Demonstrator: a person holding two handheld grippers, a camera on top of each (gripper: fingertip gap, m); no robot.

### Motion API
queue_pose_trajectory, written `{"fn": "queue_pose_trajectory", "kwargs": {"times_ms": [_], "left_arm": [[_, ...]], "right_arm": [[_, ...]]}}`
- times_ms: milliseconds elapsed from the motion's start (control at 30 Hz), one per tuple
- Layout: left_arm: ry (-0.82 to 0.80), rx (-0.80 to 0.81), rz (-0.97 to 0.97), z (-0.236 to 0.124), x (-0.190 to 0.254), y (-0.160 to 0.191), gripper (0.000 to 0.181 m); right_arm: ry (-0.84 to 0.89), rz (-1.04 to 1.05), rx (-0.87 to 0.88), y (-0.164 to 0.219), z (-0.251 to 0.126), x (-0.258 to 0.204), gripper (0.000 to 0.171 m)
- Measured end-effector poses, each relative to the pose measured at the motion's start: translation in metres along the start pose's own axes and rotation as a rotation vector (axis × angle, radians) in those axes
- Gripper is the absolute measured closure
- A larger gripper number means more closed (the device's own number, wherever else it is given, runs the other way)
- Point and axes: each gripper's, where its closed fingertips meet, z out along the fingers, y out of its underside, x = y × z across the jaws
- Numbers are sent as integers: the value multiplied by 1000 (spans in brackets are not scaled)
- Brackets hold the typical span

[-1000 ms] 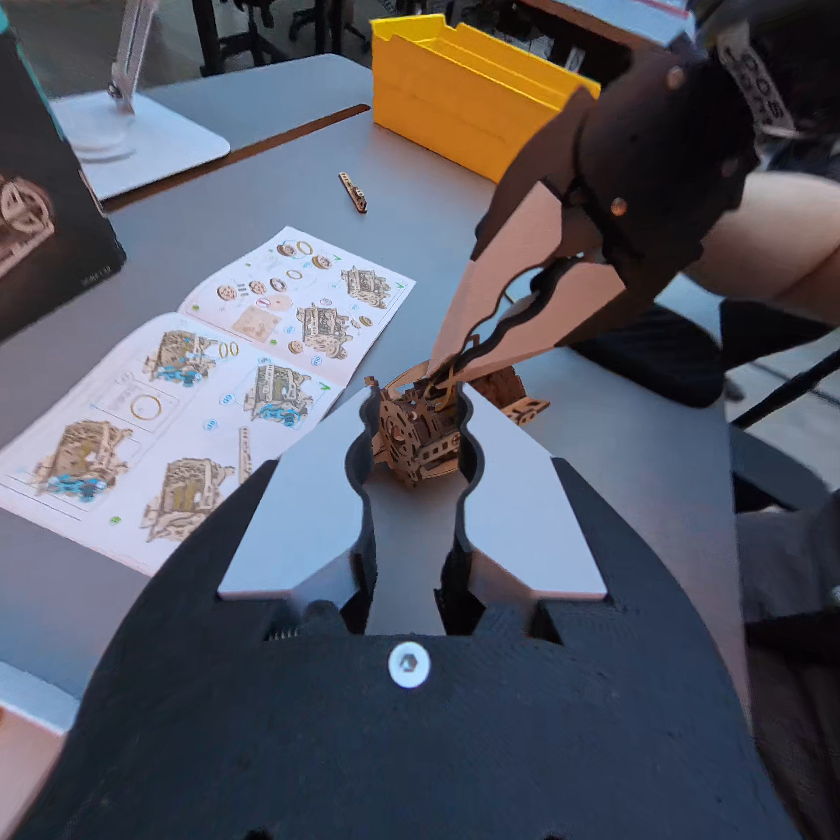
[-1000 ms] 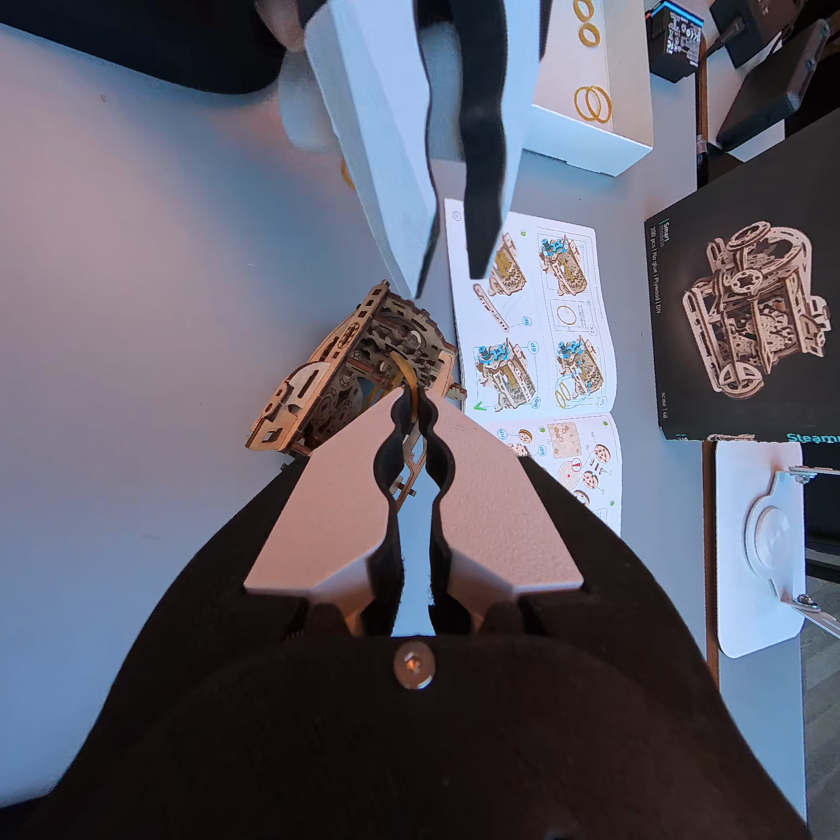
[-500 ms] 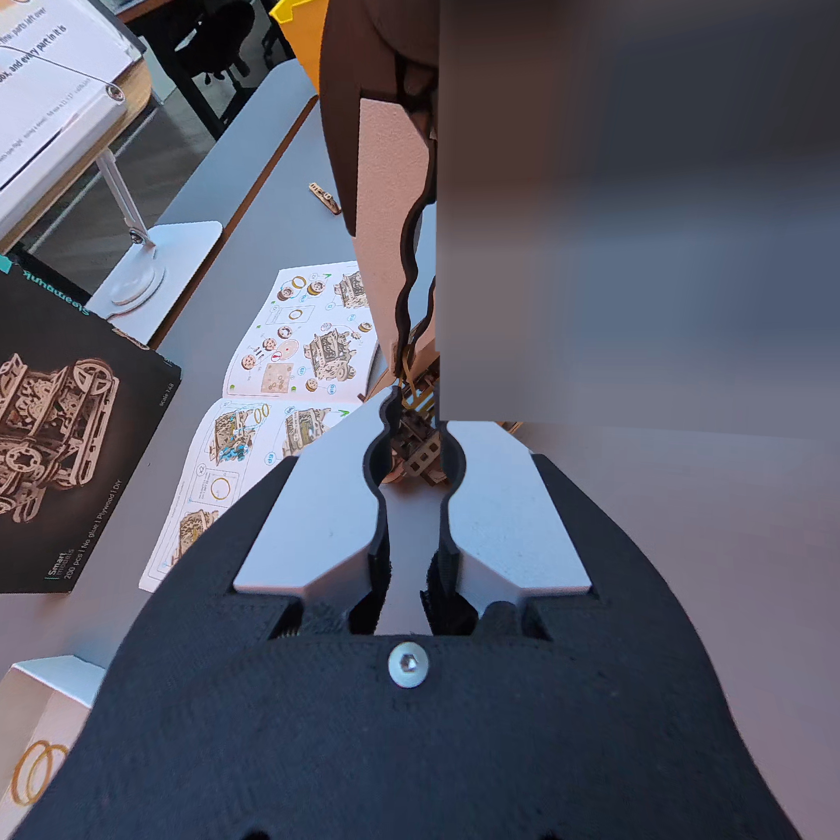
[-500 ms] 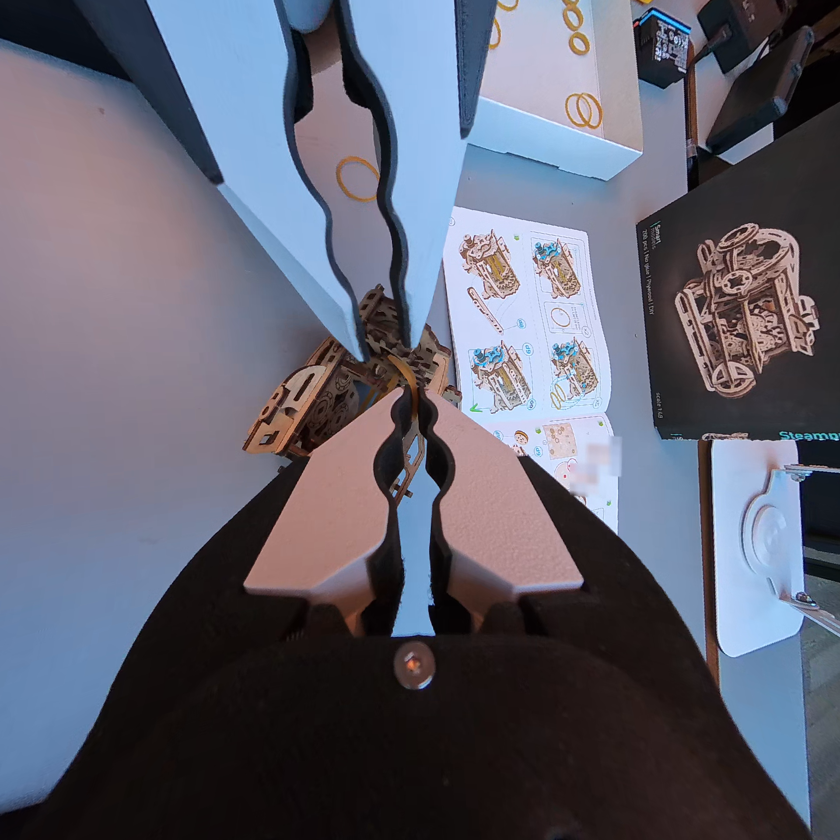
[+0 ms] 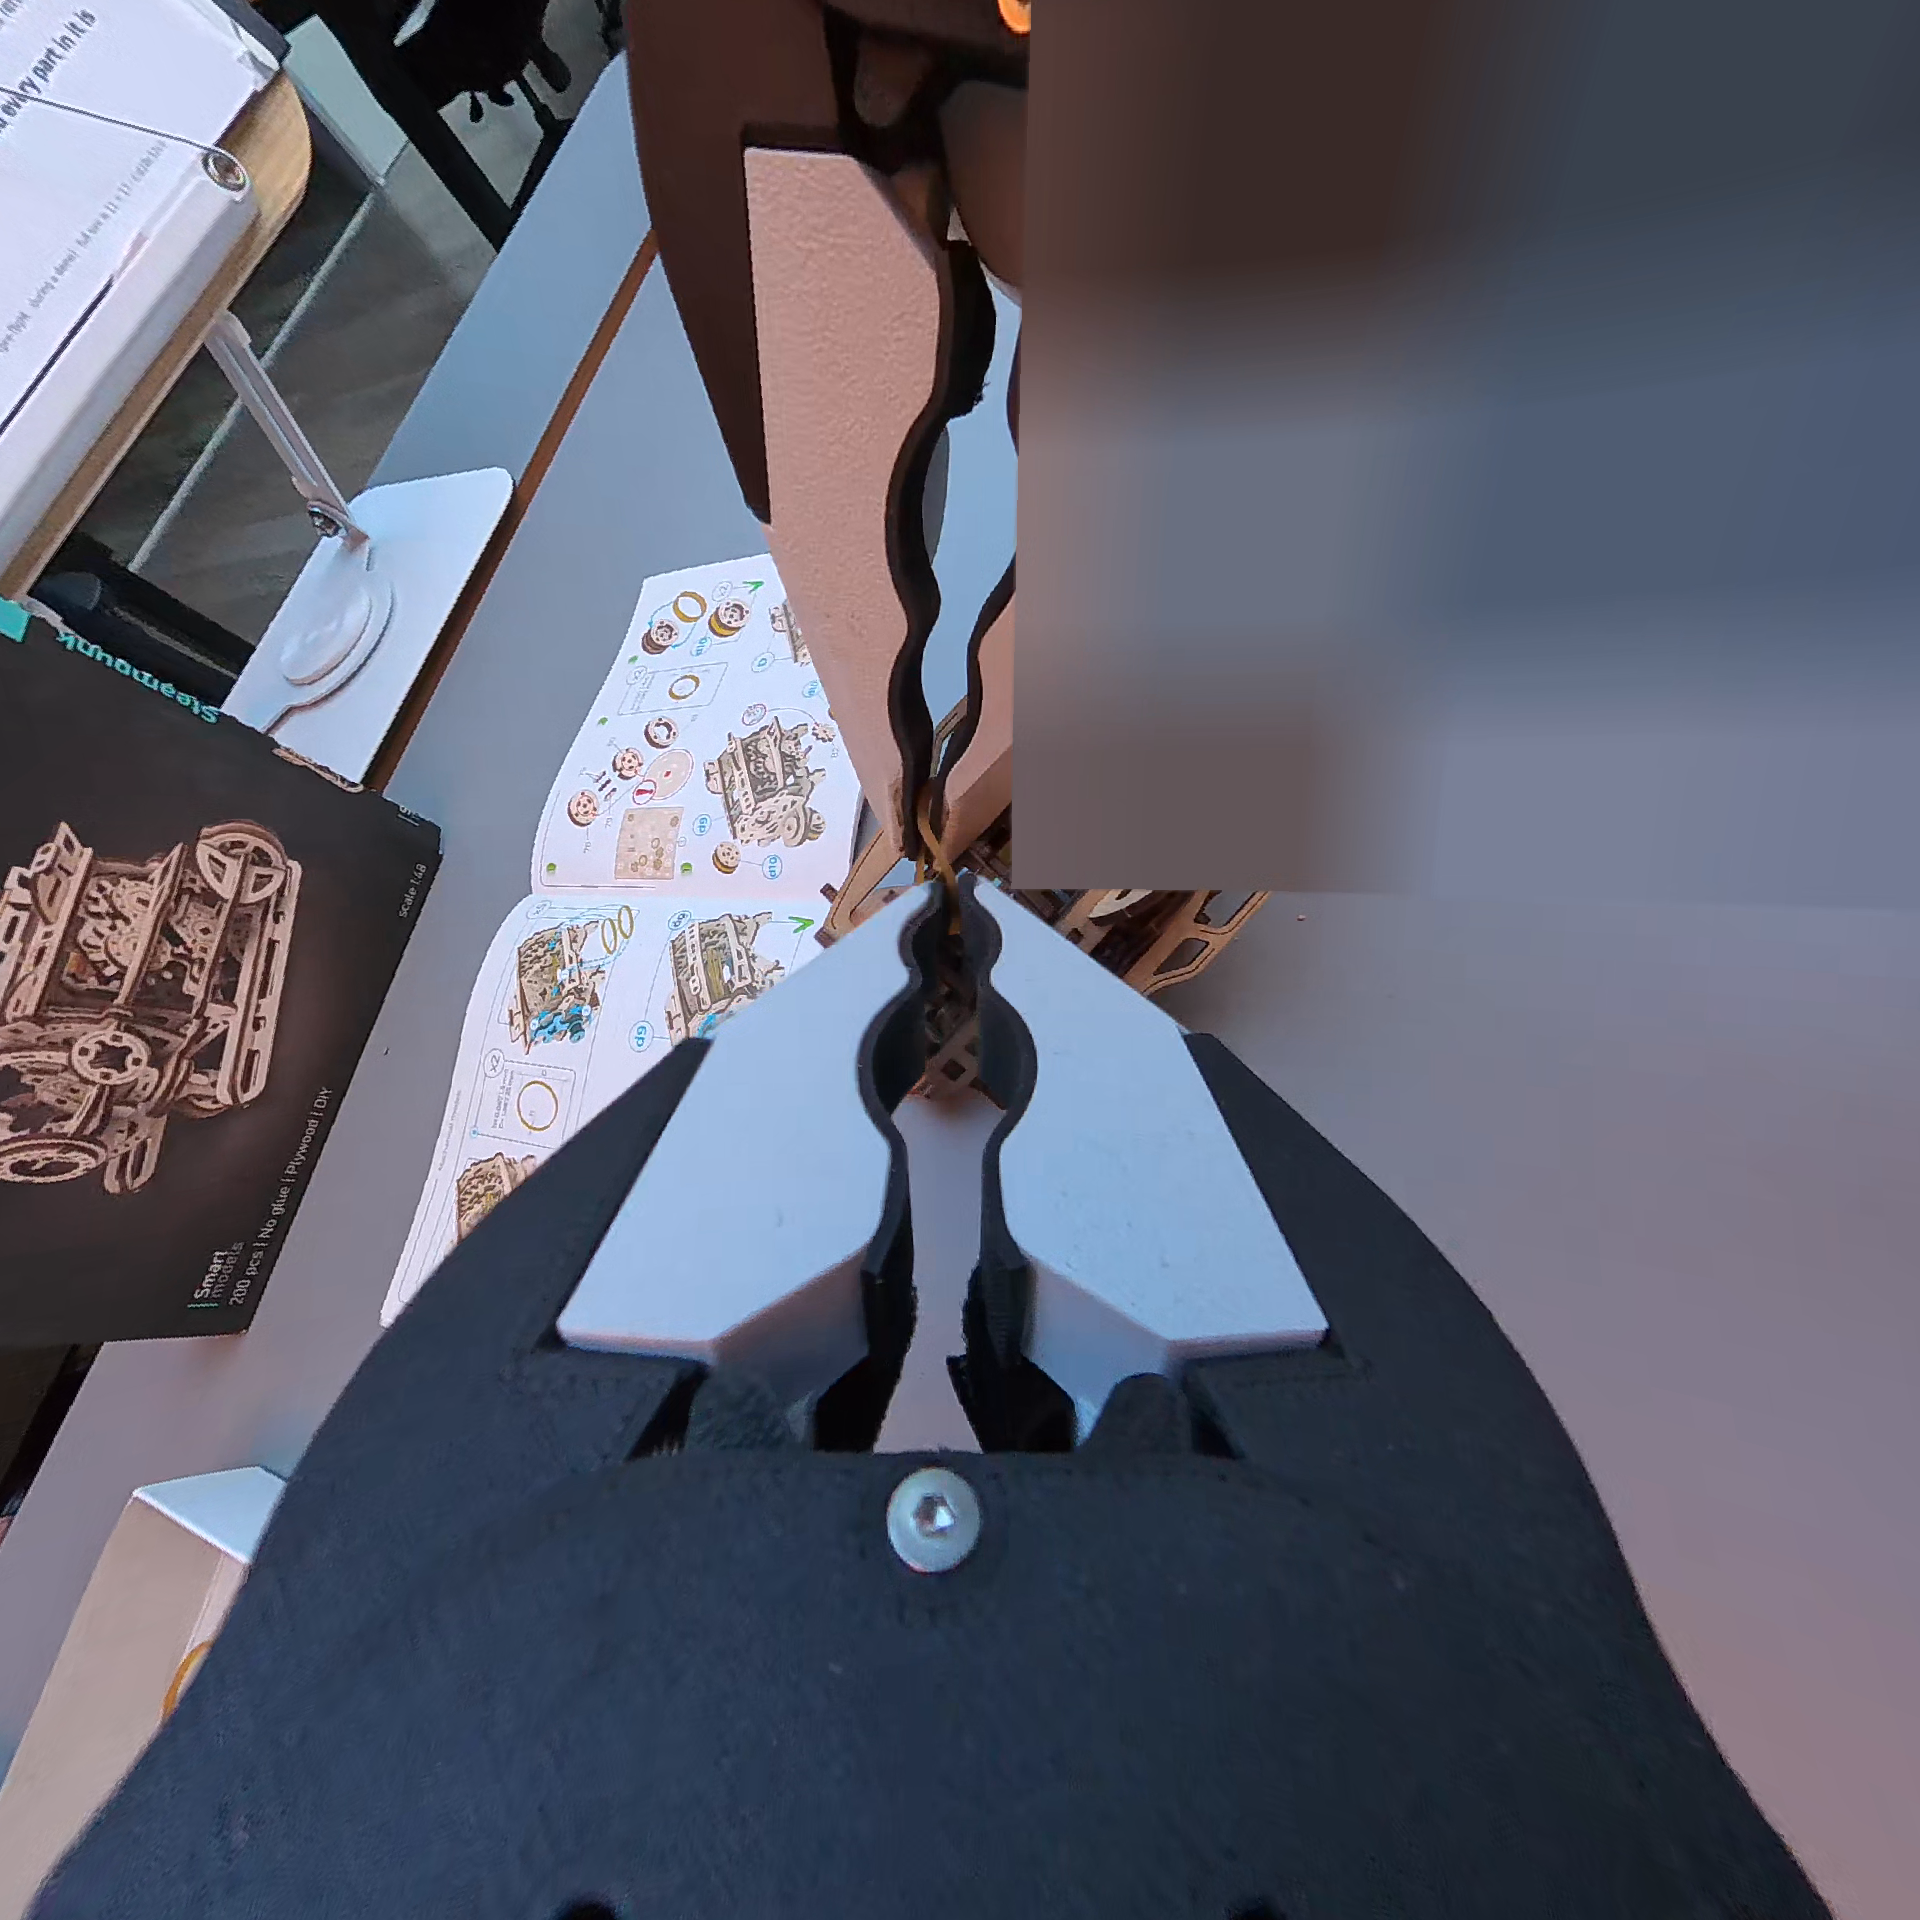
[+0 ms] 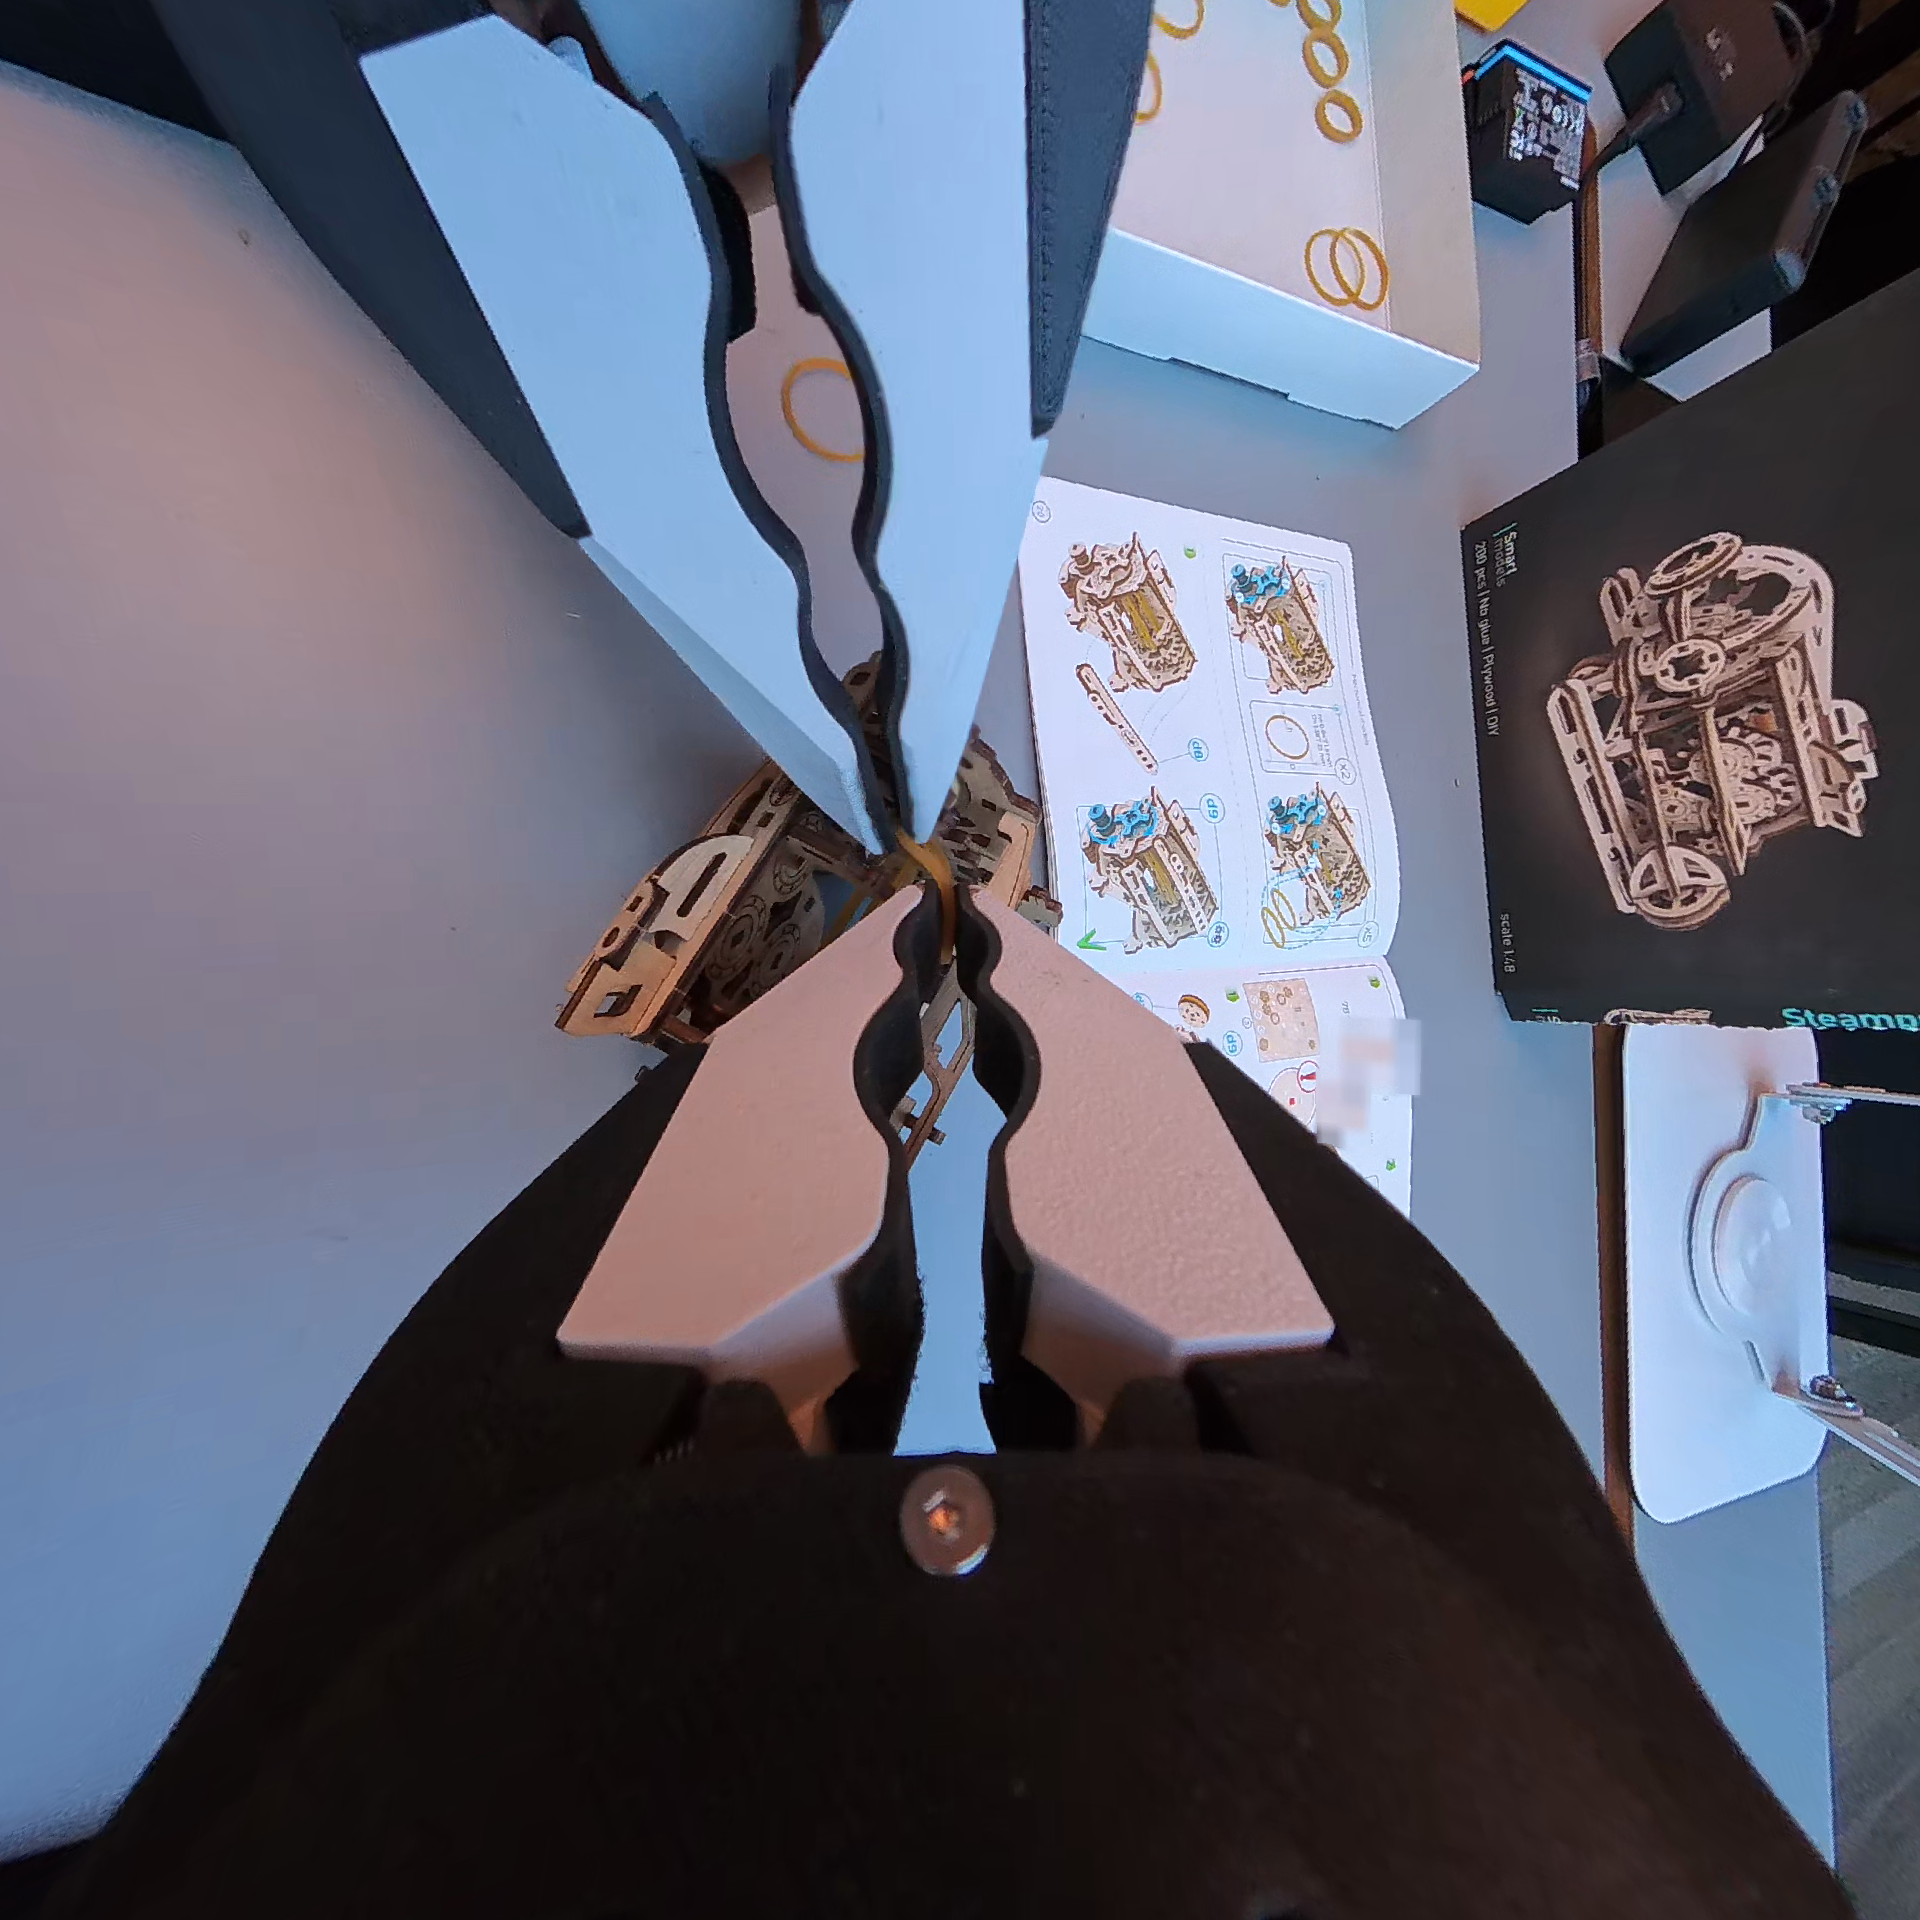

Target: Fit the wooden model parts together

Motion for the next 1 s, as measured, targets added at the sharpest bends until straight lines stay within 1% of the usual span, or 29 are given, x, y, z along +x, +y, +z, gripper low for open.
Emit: {"fn": "queue_pose_trajectory", "kwargs": {"times_ms": [167, 300, 533, 667, 733, 833, 933, 1000], "left_arm": [[1, 3, -17, -2, -1, 0, 181], [1, 0, -16, -4, -2, 2, 181], [5, -13, 3, -2, 1, 3, 181], [2, -23, 14, -1, 3, 4, 181], [4, -23, 14, -1, 3, 5, 181], [4, -22, 13, -1, 3, 5, 181], [4, -24, 14, -1, 2, 4, 181], [6, -25, 16, 0, 3, 5, 181]], "right_arm": [[6, -4, 9, 0, 1, 1, 170], [19, 9, 46, -3, -4, 3, 162], [-11, 35, 73, 2, -16, 1, 160], [8, 64, 88, 8, -28, 5, 160], [20, 107, 113, 11, -37, 9, 160], [53, 225, 146, 22, -53, 19, 162], [14, 356, 193, 37, -70, 20, 161], [8, 438, 190, 53, -81, 22, 159]]}}
